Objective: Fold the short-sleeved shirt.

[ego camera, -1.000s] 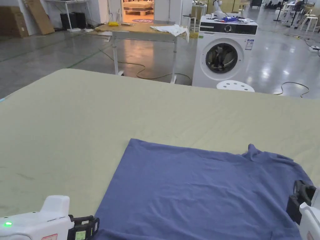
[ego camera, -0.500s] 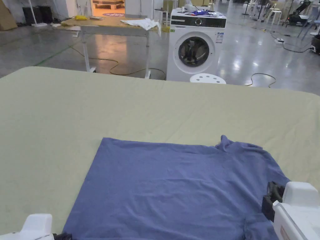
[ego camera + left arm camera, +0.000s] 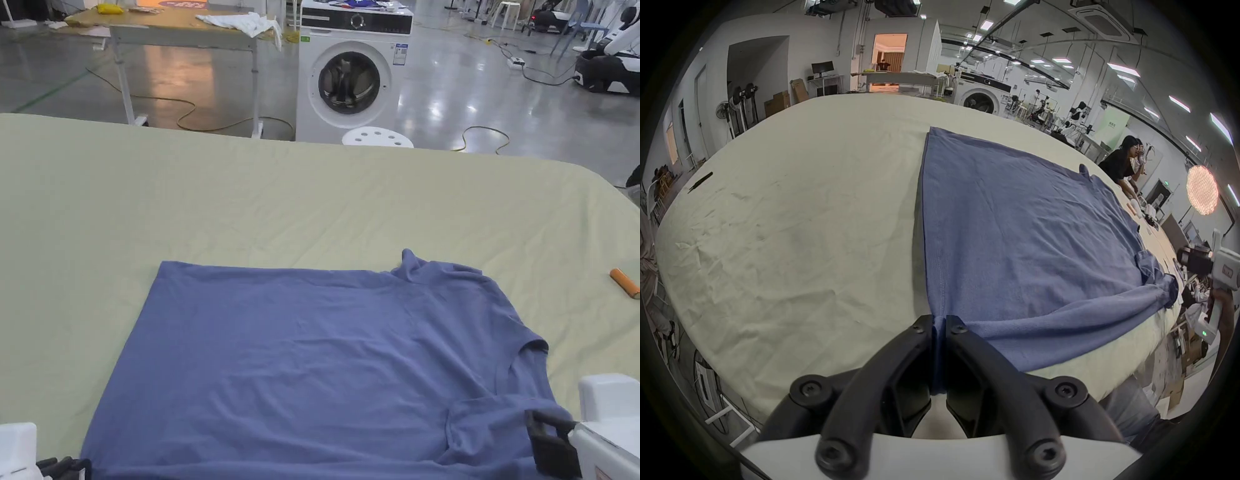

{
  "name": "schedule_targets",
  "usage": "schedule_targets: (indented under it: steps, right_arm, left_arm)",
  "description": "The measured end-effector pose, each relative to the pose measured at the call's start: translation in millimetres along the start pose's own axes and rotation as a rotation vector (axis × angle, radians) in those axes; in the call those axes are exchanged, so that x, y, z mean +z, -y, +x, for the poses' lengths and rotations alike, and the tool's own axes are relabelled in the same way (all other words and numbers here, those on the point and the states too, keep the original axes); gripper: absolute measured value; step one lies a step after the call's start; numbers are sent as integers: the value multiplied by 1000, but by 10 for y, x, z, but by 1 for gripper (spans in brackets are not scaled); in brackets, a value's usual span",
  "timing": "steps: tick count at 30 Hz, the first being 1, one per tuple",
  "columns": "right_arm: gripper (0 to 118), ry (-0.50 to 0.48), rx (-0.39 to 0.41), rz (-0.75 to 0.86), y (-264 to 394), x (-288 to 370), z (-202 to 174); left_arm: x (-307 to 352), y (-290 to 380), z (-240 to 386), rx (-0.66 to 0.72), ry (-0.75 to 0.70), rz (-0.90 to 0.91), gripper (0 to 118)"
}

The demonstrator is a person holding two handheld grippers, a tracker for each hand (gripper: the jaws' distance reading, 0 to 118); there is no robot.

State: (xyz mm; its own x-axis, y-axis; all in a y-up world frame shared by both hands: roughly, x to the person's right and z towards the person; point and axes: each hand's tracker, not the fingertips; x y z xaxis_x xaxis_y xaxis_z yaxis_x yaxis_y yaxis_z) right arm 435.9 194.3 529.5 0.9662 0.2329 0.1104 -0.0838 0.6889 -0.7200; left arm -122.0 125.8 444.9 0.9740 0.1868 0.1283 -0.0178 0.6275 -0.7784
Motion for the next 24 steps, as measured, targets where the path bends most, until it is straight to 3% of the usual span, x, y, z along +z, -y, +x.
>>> schedule_targets:
  steps: [2,9,11,13,16,19,24]
  right_arm:
    - [68,-22,-38,-75,126,-3,68]
    - [67,-44,-47,-252,517,-259,119]
    - [56,-71,-68,-282,610,-371,115]
    - [34,-130,-100,-268,672,-415,98]
    - [11,-130,-98,-247,625,-356,91]
    - [9,-120,-58,-220,525,-229,73]
    - [9,-120,-80,-102,200,42,175]
  left_arm:
    - [33,2,-1,7,6,2,3]
    - [98,18,17,20,23,7,3]
    - [89,31,23,22,25,4,3]
    - [80,36,21,27,27,4,3]
    - [87,50,27,27,27,4,3]
    - [155,8,34,25,31,15,3]
    - [325,-173,46,14,44,86,2]
